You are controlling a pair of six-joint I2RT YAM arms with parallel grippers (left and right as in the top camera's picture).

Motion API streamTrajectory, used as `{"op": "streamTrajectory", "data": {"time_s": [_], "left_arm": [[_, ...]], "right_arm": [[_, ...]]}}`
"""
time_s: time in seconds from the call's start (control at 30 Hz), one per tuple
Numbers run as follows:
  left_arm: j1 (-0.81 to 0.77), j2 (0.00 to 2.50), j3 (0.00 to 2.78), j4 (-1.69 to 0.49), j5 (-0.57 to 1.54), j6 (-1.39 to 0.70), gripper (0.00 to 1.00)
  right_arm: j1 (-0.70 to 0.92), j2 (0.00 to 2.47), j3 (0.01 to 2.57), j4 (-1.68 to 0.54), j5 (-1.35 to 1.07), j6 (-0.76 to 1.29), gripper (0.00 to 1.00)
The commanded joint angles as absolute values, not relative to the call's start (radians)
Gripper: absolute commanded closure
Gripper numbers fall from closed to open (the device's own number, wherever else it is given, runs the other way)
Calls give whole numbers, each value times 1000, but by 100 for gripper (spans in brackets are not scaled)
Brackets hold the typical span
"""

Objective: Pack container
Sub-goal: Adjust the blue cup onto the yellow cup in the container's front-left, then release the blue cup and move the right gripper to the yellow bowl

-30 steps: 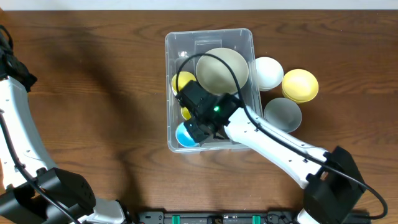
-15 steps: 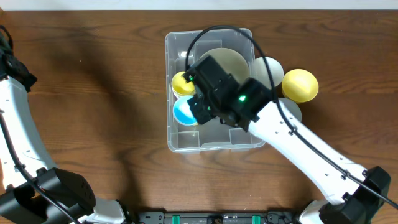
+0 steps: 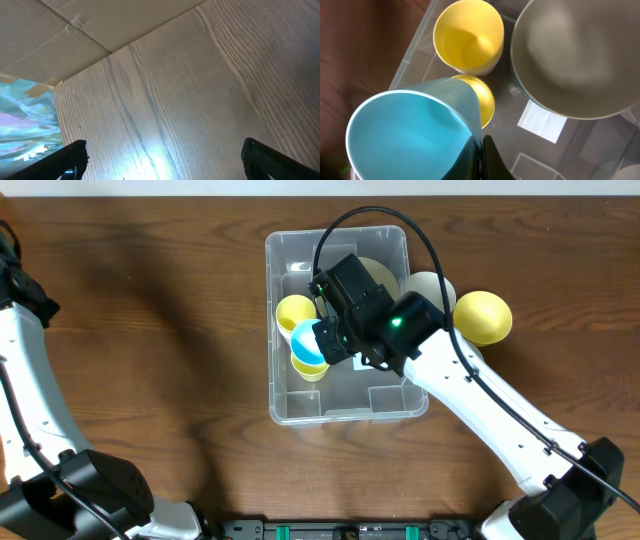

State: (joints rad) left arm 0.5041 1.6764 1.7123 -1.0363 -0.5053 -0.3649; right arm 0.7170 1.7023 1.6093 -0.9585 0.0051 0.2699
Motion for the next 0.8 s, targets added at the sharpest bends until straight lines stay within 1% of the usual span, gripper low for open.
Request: {"op": "streamTrajectory", "data": {"time_s": [0.0,0.27,0.33,0.37,0.43,0.5,0.53,0.6,0.77], "left_arm": [[508,1684,1716,-1038,-524,-360,2],[508,1684,1716,-1038,-524,-360,2],[508,1684,1716,-1038,-524,-360,2],[508,1684,1716,-1038,-524,-360,2],[508,1684,1716,-1038,-524,-360,2],[508,1684,1716,-1038,-524,-360,2],[508,1684,1716,-1038,-524,-360,2],[508,1684,1716,-1038,-524,-360,2],[508,1684,1716,-1038,-524,-360,2]], "right_arm": [[712,1744,1621,-957,19,265,99],[712,1809,1621,-946,19,265,99],[712,1812,1621,-946,19,265,94],[712,1813,1621,-946,19,265,85],[712,1813,1621,-947,19,265,79],[712,1813,1621,-947,19,265,64],[712,1813,1621,-947,19,265,61],[711,1812,1621,-947,20,264,59],[676,1770,1621,-980,30,269,58]]}}
